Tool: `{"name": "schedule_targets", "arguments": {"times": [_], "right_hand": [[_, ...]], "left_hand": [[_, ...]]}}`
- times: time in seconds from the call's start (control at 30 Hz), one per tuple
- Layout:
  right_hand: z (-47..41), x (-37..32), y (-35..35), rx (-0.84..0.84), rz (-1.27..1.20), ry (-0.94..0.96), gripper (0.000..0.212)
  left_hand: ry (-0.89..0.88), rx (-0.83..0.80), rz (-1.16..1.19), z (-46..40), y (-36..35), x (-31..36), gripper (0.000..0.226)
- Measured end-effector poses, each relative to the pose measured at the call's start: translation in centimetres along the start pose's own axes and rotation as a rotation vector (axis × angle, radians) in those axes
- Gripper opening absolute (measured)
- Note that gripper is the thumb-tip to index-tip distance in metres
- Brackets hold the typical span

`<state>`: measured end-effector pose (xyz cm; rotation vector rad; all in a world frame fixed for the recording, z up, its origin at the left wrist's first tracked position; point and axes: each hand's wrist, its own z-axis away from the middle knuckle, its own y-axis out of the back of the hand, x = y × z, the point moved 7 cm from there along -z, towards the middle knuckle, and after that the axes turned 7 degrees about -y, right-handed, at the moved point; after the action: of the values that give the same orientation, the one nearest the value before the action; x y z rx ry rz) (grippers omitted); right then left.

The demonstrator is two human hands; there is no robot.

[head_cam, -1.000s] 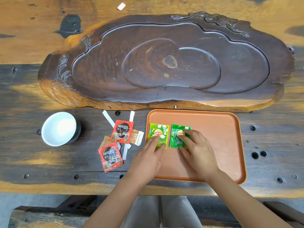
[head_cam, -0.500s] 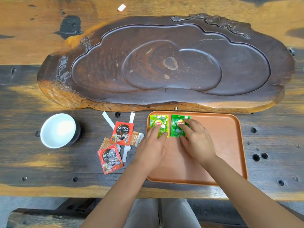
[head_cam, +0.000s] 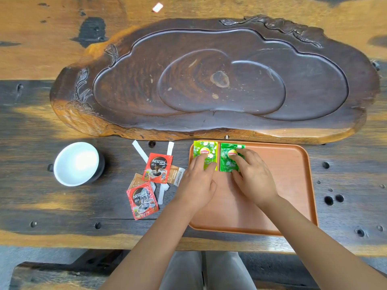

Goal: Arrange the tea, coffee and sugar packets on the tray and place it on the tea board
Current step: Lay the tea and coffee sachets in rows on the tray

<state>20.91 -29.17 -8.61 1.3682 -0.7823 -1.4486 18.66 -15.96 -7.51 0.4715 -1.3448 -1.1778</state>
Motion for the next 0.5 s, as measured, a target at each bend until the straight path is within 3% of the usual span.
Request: {"name": "schedule_targets", "arguments": {"times": [0.17,0.37,0.5], "right_hand": [[0.3,-0.9,0.9,0.022,-0.018,-0.005,0.042],[0.8,-7.0,0.7,0.062,-0.028,0.13,0.041],[0.3,-13.0,-1.9,-0.012,0.011,0.297,0.046]], "left_hand": [[-0.056,0.14,-0.054,1.4,2.4,0.2,0.043],[0.267,0.454,0.026,10.2,6.0,-6.3,0.035],[0.345,0.349,-0.026,14.5,5.0,-9.8,0.045]]}}
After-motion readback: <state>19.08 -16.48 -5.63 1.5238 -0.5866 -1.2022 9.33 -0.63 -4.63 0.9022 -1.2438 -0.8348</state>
